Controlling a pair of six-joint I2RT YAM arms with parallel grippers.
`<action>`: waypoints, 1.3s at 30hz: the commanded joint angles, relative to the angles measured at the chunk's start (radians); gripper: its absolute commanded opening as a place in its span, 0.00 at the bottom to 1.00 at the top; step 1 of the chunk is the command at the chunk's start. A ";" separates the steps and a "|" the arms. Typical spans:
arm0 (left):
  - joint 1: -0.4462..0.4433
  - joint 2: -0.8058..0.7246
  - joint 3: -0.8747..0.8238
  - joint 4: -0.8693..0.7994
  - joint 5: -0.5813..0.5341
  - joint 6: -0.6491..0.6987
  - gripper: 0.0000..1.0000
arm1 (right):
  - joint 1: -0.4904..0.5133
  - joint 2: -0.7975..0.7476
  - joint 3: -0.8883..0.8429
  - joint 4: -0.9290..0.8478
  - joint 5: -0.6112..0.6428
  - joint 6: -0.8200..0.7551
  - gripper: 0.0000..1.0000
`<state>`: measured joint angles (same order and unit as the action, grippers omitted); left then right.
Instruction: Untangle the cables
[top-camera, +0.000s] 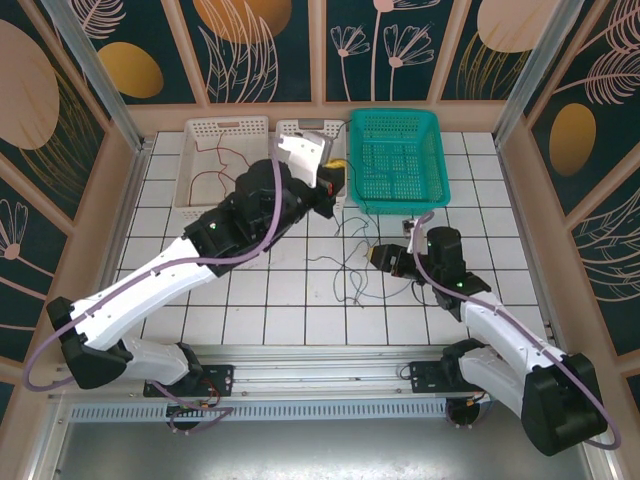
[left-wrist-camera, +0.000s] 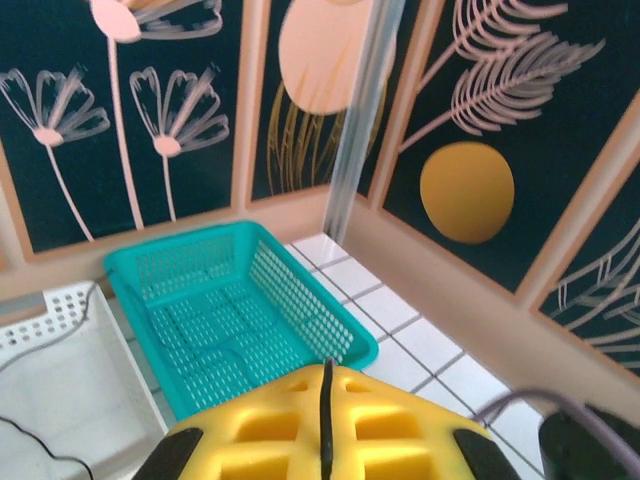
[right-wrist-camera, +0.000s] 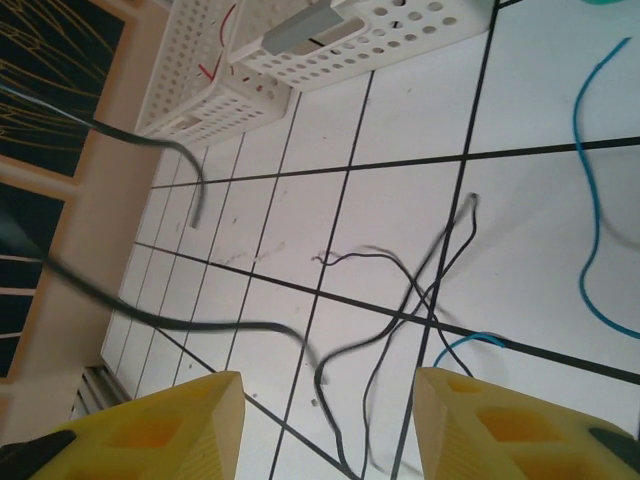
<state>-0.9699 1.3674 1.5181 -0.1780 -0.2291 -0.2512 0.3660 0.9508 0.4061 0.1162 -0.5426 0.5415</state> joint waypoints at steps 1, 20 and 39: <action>0.012 0.024 0.081 -0.022 0.005 0.026 0.00 | 0.035 -0.002 -0.037 0.125 -0.032 0.015 0.49; 0.322 0.217 0.264 0.002 0.082 0.046 0.00 | 0.175 0.166 0.029 -0.219 0.498 0.034 0.49; 0.480 0.651 0.464 0.040 0.203 -0.018 0.00 | 0.203 0.282 0.031 -0.173 0.588 0.051 0.48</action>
<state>-0.5102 1.9888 1.9472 -0.1791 -0.0517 -0.2348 0.5629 1.2129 0.4110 -0.0799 0.0120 0.5861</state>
